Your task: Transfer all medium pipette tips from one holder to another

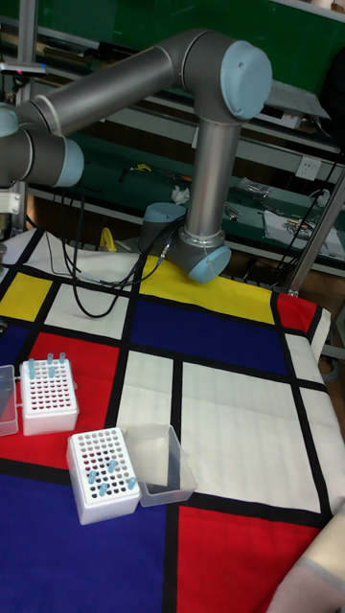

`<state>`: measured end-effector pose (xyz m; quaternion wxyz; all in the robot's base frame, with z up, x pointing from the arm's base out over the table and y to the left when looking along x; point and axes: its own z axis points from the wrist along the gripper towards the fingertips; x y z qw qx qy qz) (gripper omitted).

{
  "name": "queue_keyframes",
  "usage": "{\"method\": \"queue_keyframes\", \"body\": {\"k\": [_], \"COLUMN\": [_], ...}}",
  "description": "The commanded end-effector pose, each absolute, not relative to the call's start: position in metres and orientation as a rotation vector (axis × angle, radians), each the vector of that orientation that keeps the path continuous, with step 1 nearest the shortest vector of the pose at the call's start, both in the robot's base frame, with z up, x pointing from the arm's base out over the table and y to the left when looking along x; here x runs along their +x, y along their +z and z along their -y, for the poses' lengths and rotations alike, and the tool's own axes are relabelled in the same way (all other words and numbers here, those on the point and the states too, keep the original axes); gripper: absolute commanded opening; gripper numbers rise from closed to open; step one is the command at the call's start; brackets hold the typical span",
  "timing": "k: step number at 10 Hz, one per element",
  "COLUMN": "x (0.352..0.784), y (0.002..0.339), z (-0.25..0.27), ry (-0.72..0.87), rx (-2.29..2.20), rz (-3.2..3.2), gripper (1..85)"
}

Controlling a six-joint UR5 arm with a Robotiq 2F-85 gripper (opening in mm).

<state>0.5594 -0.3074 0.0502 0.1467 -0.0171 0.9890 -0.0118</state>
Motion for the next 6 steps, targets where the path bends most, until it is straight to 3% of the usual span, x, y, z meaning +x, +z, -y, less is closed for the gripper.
{"method": "queue_keyframes", "body": {"k": [1, 6], "x": [0.5568, 0.5543], "y": [0.0498, 0.047], "z": [0.3069, 0.3091], "ry": [-0.023, -0.015], "rx": [-0.064, -0.084], "rz": [-2.835, -2.83], "gripper": [21.7, 24.7]}}
